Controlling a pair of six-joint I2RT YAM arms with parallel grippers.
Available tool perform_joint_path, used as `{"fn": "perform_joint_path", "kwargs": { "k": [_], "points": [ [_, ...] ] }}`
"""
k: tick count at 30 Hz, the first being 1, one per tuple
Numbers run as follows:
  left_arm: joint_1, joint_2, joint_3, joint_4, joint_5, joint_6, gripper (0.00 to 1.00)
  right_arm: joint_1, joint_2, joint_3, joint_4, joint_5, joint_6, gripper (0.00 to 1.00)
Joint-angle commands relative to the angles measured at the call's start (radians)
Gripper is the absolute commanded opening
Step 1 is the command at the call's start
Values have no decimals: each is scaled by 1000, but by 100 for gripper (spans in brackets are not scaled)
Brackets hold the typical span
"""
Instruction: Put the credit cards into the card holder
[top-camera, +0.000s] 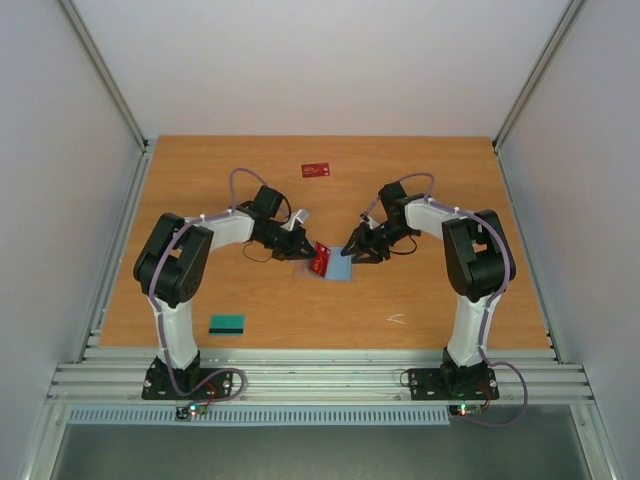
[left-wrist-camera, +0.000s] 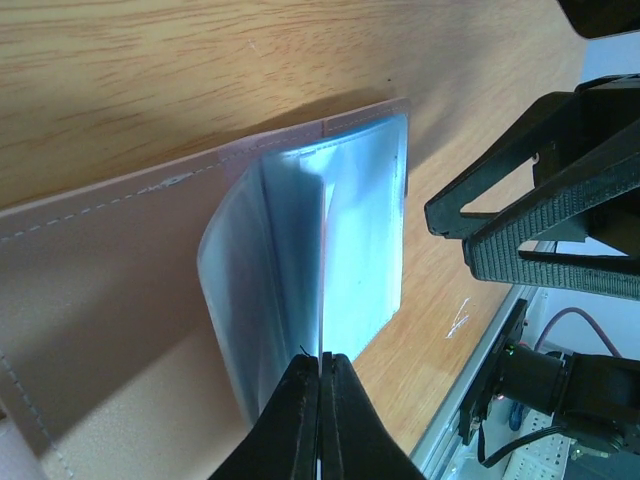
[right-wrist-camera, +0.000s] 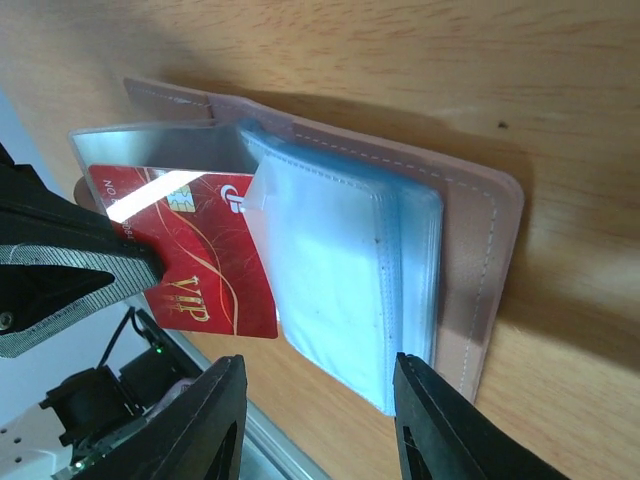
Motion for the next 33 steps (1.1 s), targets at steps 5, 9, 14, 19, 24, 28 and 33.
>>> {"fn": "perform_joint_path", "kwargs": {
  "k": [5, 9, 14, 19, 24, 28, 33],
  "points": [
    [2, 39, 21, 45, 28, 36, 0, -2, 24, -22, 21, 28, -23, 40],
    [2, 44, 24, 44, 29, 39, 0, -3, 27, -35, 31, 25, -18, 38],
    [2, 52, 29, 47, 29, 36, 0, -2, 26, -63, 57, 20, -4, 32],
    [1, 56, 21, 59, 27, 28, 0, -2, 22, -94, 92, 9, 20, 26],
    [2, 64, 21, 80, 32, 9, 0, 1, 26, -100, 103, 3, 28, 25],
    [2, 73, 35, 88, 30, -3, 0, 1, 27, -99, 102, 4, 25, 24],
    [2, 81, 39, 104, 32, -18, 0, 1, 23, -106, 100, 3, 24, 24]
  ]
}}
